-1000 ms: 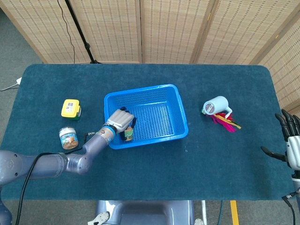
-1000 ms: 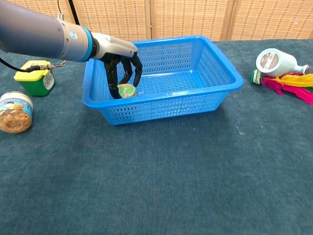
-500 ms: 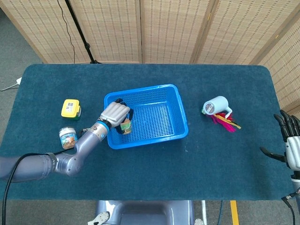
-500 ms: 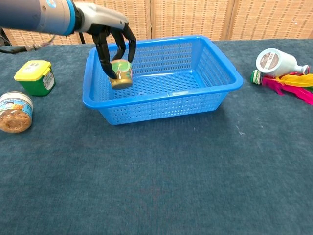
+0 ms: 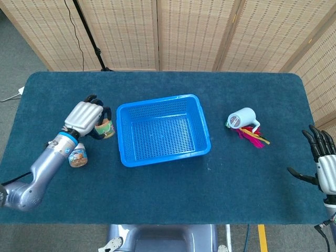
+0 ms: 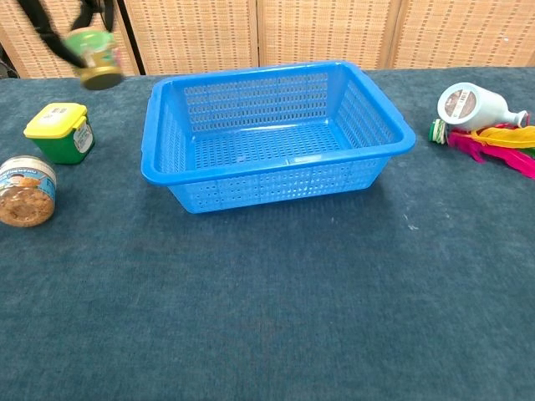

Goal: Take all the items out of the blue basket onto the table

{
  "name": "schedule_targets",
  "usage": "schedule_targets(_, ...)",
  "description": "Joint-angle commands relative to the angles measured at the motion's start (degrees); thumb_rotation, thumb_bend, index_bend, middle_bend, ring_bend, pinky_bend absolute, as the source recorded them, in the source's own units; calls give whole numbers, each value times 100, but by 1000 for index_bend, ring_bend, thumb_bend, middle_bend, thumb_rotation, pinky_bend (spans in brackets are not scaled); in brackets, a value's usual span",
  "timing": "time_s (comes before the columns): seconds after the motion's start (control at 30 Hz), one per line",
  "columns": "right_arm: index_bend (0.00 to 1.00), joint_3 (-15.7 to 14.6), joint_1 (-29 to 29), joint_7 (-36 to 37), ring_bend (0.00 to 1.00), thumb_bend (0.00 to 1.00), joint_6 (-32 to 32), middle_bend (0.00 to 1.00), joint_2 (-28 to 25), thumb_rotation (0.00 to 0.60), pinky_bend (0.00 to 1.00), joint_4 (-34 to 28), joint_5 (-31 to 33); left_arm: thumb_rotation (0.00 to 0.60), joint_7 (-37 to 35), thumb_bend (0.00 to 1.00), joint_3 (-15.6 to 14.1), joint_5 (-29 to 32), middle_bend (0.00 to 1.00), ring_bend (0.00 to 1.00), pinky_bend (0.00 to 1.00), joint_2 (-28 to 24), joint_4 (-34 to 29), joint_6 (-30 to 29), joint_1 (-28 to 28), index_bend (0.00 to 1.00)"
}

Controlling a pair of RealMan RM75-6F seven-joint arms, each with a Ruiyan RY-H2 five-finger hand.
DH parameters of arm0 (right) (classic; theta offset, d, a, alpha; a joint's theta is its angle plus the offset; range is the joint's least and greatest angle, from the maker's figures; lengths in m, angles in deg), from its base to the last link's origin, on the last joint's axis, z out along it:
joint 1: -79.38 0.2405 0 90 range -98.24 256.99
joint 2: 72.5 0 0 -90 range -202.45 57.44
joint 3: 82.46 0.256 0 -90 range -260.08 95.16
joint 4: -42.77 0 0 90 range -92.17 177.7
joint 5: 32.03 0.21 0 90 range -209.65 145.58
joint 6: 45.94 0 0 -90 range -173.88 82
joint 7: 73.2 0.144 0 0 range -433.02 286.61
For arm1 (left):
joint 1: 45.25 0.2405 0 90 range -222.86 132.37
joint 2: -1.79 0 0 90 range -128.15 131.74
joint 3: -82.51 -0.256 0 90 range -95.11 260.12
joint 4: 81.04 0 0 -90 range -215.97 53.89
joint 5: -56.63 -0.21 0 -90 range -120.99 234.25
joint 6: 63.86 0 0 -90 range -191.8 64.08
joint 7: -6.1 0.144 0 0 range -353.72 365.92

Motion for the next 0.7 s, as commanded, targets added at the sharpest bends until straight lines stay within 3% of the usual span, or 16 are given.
schedule_targets(0.03, 0, -25, -11, -14, 0, 0, -40, 0, -27, 600, 0, -63, -61, 600, -375, 497, -316, -607, 659, 218, 85, -125, 175, -154, 610, 719)
schedule_targets(0.2, 0, -68, -15, -45, 0, 0, -104, 0, -59, 600, 0, -176, -182, 600, -748, 496, -522, -1073, 659, 218, 85, 352, 900, -81, 1142, 714)
schedule_targets(0.33, 0, -106, -6, -74, 0, 0, -97, 0, -73, 600, 0, -238, -249, 600, -1222, 494, -459, -1409, 640, 215, 84, 1009, 1630, 16, 1417, 684)
schedule_targets(0.4, 0, -111, -5, -81, 0, 0, -93, 0, -75, 600, 0, -247, -255, 600, -1350, 489, -422, -1552, 573, 191, 85, 1174, 1834, 12, 1483, 650)
schedule_targets(0.43, 0, -114, -5, -85, 0, 0, -89, 0, -75, 600, 0, -249, -256, 600, -1428, 480, -394, -1643, 491, 157, 84, 1275, 1960, 15, 1521, 616)
schedule_targets(0.5, 0, -115, -8, -83, 0, 0, -89, 0, -76, 600, 0, -251, -254, 600, -1522, 445, -362, -1727, 292, 68, 54, 1383, 2085, 53, 1556, 503)
schedule_targets(0.53, 0, -114, -11, -76, 0, 0, -91, 0, -79, 600, 0, -252, -251, 600, -1594, 415, -338, -1773, 165, 26, 29, 1440, 2139, 117, 1568, 397)
schedule_targets(0.6, 0, -108, -18, -59, 0, 0, -97, 0, -85, 600, 0, -251, -241, 600, -1740, 352, -294, -1866, 31, 0, 0, 1468, 2165, 255, 1579, 182)
schedule_targets(0.63, 0, -106, -21, -51, 0, 0, -102, 0, -88, 600, 0, -251, -237, 600, -1838, 311, -258, -1922, 2, 0, 0, 1449, 2136, 295, 1589, 80)
schedule_targets(0.7, 0, -103, -28, -31, 0, 0, -115, 0, -96, 600, 0, -255, -237, 600, -2076, 254, -166, -2099, 0, 0, 0, 1371, 2038, 241, 1649, 3)
